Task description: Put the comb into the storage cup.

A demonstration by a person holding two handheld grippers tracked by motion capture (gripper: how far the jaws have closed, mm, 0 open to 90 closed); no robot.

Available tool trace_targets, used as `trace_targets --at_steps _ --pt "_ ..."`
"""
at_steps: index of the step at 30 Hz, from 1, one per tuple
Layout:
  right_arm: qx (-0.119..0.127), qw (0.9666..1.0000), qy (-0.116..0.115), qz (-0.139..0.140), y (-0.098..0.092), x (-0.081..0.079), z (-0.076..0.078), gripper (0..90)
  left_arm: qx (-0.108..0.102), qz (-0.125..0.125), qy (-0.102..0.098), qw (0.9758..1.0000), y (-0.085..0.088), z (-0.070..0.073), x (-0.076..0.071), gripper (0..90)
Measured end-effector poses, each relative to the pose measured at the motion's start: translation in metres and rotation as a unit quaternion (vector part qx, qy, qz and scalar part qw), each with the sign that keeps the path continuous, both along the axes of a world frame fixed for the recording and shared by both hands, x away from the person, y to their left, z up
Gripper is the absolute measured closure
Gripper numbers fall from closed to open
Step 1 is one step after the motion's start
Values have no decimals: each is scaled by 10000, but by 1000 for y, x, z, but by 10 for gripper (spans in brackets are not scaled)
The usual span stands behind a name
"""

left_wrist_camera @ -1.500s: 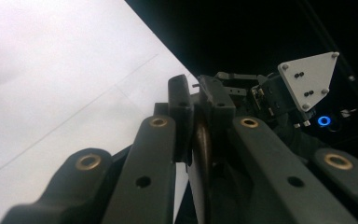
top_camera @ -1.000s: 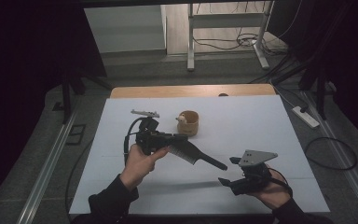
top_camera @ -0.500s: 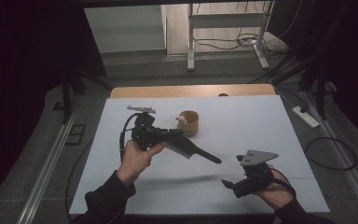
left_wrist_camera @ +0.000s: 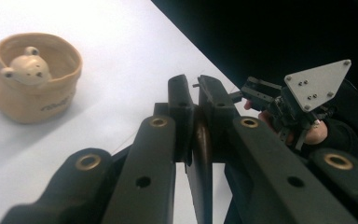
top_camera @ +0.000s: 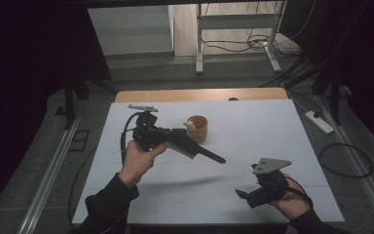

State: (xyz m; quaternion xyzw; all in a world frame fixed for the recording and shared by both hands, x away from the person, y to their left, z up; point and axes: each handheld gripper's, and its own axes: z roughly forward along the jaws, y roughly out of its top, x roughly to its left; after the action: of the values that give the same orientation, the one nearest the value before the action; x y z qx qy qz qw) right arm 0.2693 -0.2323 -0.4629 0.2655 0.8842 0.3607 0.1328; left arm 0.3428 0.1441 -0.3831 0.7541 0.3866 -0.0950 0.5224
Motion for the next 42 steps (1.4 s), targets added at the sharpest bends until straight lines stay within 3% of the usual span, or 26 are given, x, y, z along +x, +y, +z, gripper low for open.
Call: trace_targets --at_steps 14,20,42 --pt "-163 9995 130 -238 -12 -1 -2 0 58 252 30 9997 13 12 13 834" --pt "-151 9987 130 -477 -17 -2 -1 0 86 365 74 9993 19 17 20 834" --pt "-100 9955 230 -919 -45 -9 -1 0 229 725 -18 9971 26 38 43 834"
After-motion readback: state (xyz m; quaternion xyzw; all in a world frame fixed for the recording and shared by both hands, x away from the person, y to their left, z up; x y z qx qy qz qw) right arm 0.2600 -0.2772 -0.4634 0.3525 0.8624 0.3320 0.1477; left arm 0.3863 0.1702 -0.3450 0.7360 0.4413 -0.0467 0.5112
